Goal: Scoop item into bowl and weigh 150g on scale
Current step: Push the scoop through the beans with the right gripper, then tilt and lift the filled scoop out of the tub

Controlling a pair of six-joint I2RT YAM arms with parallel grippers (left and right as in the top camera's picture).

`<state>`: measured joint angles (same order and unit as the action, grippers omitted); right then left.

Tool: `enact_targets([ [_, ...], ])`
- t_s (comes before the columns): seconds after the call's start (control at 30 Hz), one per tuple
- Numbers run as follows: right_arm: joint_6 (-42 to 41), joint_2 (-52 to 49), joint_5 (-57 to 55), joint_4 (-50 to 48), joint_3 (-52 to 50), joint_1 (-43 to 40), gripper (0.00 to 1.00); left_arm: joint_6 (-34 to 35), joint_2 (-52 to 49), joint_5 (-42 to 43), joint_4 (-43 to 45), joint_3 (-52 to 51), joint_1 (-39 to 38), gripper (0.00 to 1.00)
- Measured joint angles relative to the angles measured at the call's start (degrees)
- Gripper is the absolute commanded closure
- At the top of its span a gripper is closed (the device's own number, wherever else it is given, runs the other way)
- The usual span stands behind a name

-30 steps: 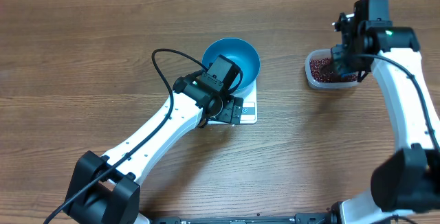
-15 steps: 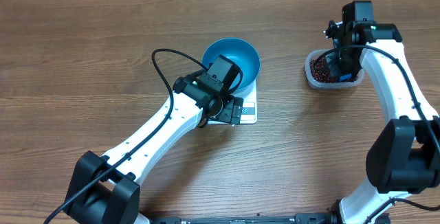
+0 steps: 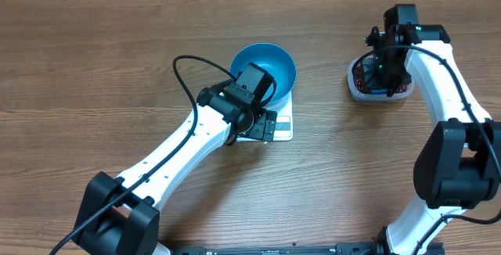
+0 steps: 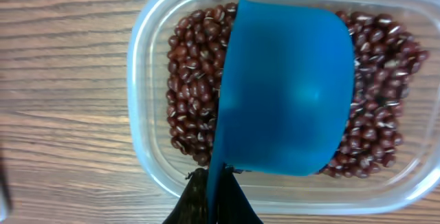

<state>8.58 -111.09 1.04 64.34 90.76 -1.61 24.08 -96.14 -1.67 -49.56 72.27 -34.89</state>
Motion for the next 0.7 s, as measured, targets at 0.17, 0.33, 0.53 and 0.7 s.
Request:
enact_targets([
  [0.17, -0.59, -0.33, 8.15, 0.81, -0.02, -4.0, 0.96, 0.0, 0.0, 0.02, 0.0, 0.0, -0.02, 0.01],
  [0.33, -0.07, -1.44, 26.34, 0.96, -0.17, -13.77, 0.96, 0.0, 0.0, 0.02, 0.0, 0.0, -0.02, 0.01],
  [0.53, 0.46, -2.99, 36.68, 0.9, -0.57, -20.41, 0.96, 0.0, 0.0, 0.17, 0.0, 0.0, -0.02, 0.0],
  [0.7, 0.46, -2.99, 41.53, 0.81, -0.57, -23.96, 0.96, 0.0, 0.0, 0.17, 0.0, 0.0, -0.02, 0.0],
])
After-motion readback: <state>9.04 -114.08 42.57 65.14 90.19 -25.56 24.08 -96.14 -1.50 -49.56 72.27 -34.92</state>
